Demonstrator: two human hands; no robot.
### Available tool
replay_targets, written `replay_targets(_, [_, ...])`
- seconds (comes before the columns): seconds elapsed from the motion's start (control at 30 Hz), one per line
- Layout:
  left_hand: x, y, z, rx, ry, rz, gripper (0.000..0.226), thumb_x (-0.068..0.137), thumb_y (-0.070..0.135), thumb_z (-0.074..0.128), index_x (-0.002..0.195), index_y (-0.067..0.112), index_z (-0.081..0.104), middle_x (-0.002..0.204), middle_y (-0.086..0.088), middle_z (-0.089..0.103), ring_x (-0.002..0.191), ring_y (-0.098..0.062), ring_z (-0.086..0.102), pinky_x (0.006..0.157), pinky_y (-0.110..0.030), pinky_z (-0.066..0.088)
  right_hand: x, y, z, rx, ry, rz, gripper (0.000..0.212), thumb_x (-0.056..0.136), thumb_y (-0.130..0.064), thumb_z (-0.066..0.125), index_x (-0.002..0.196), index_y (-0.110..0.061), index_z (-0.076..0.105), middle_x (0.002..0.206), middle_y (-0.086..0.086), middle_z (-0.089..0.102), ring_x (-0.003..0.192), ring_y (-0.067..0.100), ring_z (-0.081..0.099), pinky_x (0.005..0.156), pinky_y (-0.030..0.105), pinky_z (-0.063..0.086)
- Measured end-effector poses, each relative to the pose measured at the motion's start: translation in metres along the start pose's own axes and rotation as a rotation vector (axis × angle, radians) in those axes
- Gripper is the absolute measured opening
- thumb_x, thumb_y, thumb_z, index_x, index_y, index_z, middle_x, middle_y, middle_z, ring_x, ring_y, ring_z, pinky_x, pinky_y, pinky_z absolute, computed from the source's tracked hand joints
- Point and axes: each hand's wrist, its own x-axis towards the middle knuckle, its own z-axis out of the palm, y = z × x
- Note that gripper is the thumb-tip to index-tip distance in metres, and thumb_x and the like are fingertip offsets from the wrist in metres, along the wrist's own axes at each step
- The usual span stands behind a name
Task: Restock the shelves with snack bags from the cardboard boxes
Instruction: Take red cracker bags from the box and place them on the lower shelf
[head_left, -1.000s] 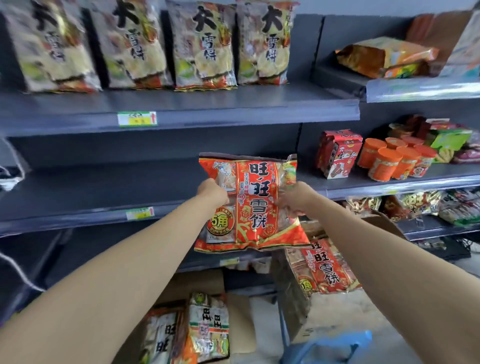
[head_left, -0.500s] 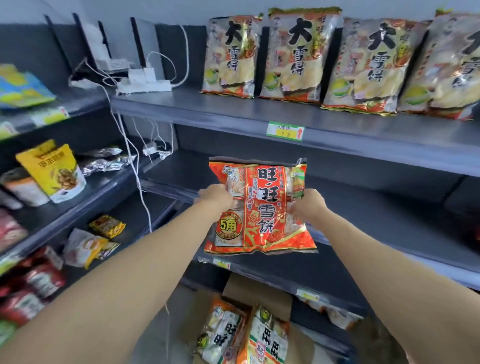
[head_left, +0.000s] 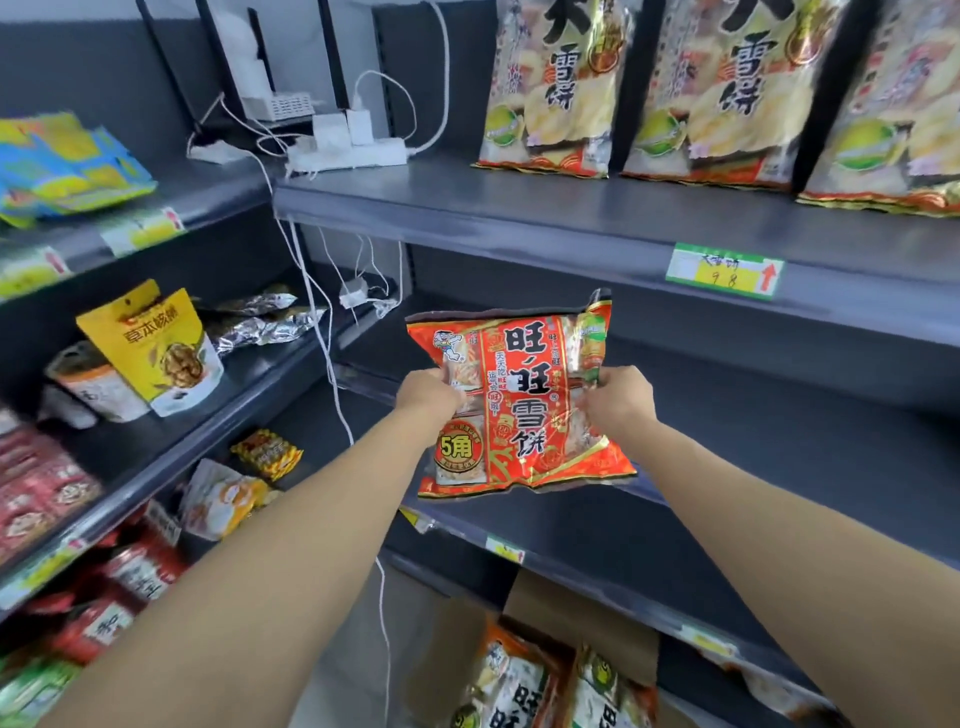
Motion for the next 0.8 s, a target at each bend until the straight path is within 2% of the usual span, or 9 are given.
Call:
replay_targets(0.07, [0.028,0.005,-0.008,-0.002,-0.028,0.027,0.034,0.09,0.008,0.06,0.124,0.011,0.061,0.11,-0.013,0.067,0.103,-0.033,0.066,0.084,-0.039,0.053,0.013,-0.008,0.016,0.013,0.033,0.025,0.023,0.088,-0.003,0.052,0.099,-0.008,0.072,0.092,0.009,0.071,0.075,0.025,0.067,0.059,0.027,0.052])
replay_targets(0.17, [0.075,0.014,-0.022,0.042,-0.047,0.098,0.036,0.09,0.008,0.06,0.125,0.009,0.06,0.105,-0.013,0.067,0.082,-0.025,0.061,0.081,-0.037,0.053,0.035,-0.028,0.044,0.02,0.083,0.056,0.027,0.087,-0.003,0.053,0.108,-0.007,0.071,0.097,0.011,0.07,0.076,0.026,0.066,0.062,0.029,0.054])
replay_targets(0.3, [0.142,0.022,-0.037,0.082,-0.075,0.146,0.04,0.09,0.009,0.059,0.13,0.013,0.058,0.11,-0.013,0.068,0.084,-0.027,0.064,0.081,-0.036,0.053,0.067,-0.057,0.085,-0.002,0.167,0.055,0.033,0.088,-0.002,0.048,0.113,-0.008,0.069,0.102,0.015,0.069,0.085,0.033,0.066,0.075,0.036,0.056])
replay_targets(0.37, [0.174,0.025,-0.04,0.081,-0.094,0.157,0.038,0.091,0.009,0.058,0.128,0.015,0.059,0.11,-0.013,0.069,0.084,-0.026,0.065,0.082,-0.036,0.054,0.084,-0.066,0.104,0.0,0.207,0.072,0.034,0.089,-0.002,0.046,0.114,-0.008,0.069,0.103,0.016,0.069,0.081,0.03,0.06,0.071,0.031,0.05])
replay_targets(0.5, [0.234,0.029,-0.032,0.04,-0.105,0.187,0.031,0.091,0.008,0.055,0.119,0.017,0.064,0.108,-0.014,0.07,0.08,-0.023,0.063,0.068,-0.031,0.049,0.118,-0.077,0.139,0.038,0.301,0.108,0.021,0.088,-0.003,0.045,0.094,-0.003,0.065,0.084,0.011,0.06,0.075,0.029,0.051,0.066,0.03,0.04])
replay_targets(0.6, [0.269,0.029,-0.022,0.038,-0.122,0.218,0.024,0.091,0.008,0.052,0.11,0.015,0.065,0.1,-0.013,0.069,0.072,-0.019,0.058,0.057,-0.024,0.042,0.137,-0.084,0.157,0.074,0.358,0.112,0.021,0.091,-0.004,0.041,0.1,-0.006,0.06,0.086,0.01,0.06,0.076,0.028,0.05,0.066,0.029,0.039])
replay_targets(0.63, [0.278,0.028,-0.019,0.031,-0.127,0.228,0.024,0.092,0.008,0.051,0.109,0.015,0.065,0.101,-0.012,0.069,0.069,-0.017,0.057,0.054,-0.022,0.041,0.143,-0.085,0.161,0.077,0.366,0.104,0.02,0.092,-0.004,0.039,0.095,-0.008,0.059,0.083,0.008,0.059,0.075,0.027,0.049,0.063,0.027,0.038])
replay_targets(0.7, [0.293,0.027,-0.013,0.006,-0.14,0.25,0.025,0.093,0.01,0.051,0.114,0.017,0.064,0.103,-0.009,0.068,0.068,-0.014,0.057,0.052,-0.021,0.041,0.153,-0.086,0.17,0.075,0.389,0.107,0.019,0.092,-0.005,0.038,0.08,-0.013,0.051,0.07,-0.002,0.053,0.071,0.026,0.048,0.054,0.025,0.033])
replay_targets(0.8, [0.313,0.029,-0.007,-0.008,-0.163,0.271,0.03,0.094,0.014,0.052,0.123,0.021,0.061,0.104,-0.005,0.066,0.061,-0.01,0.053,0.046,-0.019,0.038,0.169,-0.084,0.181,0.083,0.442,0.114,0.015,0.092,-0.006,0.041,0.082,-0.014,0.049,0.066,-0.004,0.047,0.07,0.024,0.048,0.061,0.027,0.036])
